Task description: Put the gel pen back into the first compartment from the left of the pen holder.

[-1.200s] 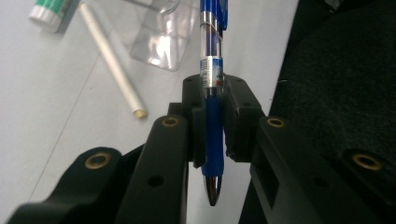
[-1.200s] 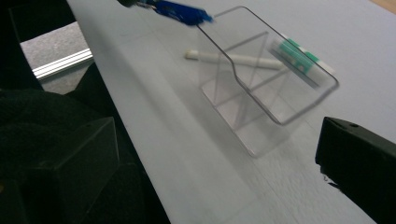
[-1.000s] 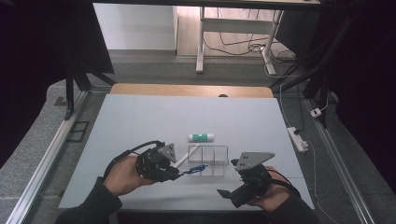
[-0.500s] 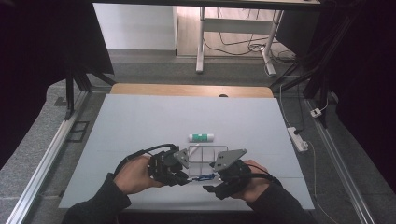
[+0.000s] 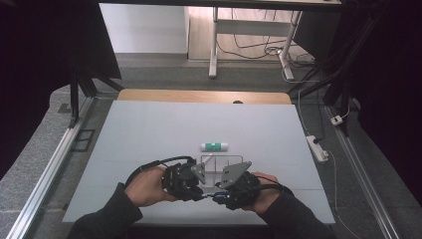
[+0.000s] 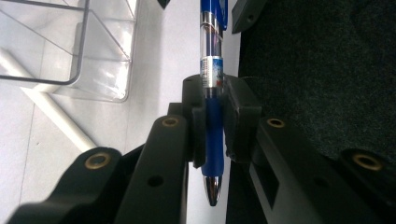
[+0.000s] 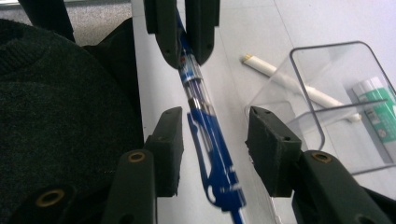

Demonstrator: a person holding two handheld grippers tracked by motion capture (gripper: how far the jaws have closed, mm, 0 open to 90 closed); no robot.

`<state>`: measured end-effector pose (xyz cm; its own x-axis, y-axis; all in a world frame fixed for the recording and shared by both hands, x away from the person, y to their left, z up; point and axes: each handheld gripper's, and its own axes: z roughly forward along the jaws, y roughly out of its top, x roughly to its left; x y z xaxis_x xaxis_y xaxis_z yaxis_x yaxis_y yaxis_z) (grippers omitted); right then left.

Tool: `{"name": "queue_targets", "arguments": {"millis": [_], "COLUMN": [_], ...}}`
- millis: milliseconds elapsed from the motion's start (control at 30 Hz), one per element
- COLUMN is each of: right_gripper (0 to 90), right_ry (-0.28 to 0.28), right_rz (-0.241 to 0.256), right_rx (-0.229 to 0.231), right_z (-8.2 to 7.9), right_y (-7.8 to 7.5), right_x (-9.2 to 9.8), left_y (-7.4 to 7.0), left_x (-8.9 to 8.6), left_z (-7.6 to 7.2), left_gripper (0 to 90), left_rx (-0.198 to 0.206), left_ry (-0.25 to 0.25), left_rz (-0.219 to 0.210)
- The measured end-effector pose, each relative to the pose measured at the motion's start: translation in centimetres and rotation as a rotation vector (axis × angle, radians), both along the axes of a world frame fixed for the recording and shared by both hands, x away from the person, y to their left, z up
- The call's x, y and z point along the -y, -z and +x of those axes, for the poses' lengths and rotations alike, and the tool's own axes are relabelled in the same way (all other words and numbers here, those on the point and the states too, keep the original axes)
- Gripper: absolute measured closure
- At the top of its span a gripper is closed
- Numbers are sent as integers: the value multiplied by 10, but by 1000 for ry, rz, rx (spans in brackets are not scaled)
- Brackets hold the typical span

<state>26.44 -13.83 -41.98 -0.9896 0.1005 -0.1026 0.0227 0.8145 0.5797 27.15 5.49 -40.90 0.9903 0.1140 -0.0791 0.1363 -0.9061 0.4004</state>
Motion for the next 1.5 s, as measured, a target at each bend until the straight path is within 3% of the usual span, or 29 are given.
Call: {"name": "queue_targets", "arguments": {"millis": [300, 533, 567, 700, 800, 833, 900, 933, 1167, 1233, 1367, 1500], "right_gripper": [667, 746, 750, 762, 768, 768, 769, 769, 769, 769, 769, 769], "right_ry": [-72, -95, -103, -111, -117, -112, -111, -107, -64, -45, -9, 43], "right_rz": [-3, 0, -21, -26, -33, -26, 3, 10, 25, 32, 57, 120], "right_rx": [27, 40, 43, 26, 24, 22, -2, -12, -37, -47, -51, -63], "right_z": [-3, -6, -6, -5, -5, -5, -4, -4, -2, -2, 0, 4], "right_y": [3, 6, 5, 7, 8, 8, 7, 6, 8, 7, 4, -2], "right_x": [-6, -9, -9, -8, -6, -5, -2, -2, 6, 8, 15, 23], "left_y": [0, 2, 2, 3, 2, 3, 2, 1, -4, -4, -3, 1], "left_x": [3, 4, 4, 3, 0, -1, -4, -6, -30, -39, -60, -85], "left_z": [2, 3, 3, 2, 3, 2, 3, 3, 0, -2, -7, -14], "left_gripper": [795, 795, 794, 792, 774, 747, 606, 588, 244, 193, 91, 33], "left_rx": [-10, -20, -21, -24, 0, 11, 24, 32, 73, 93, 119, 152], "left_ry": [24, 32, 35, 42, 46, 30, 9, -5, -124, -141, -228, -311], "left_rz": [8, 8, 5, -32, -65, -90, -115, -138, -272, -293, -337, -372]}}
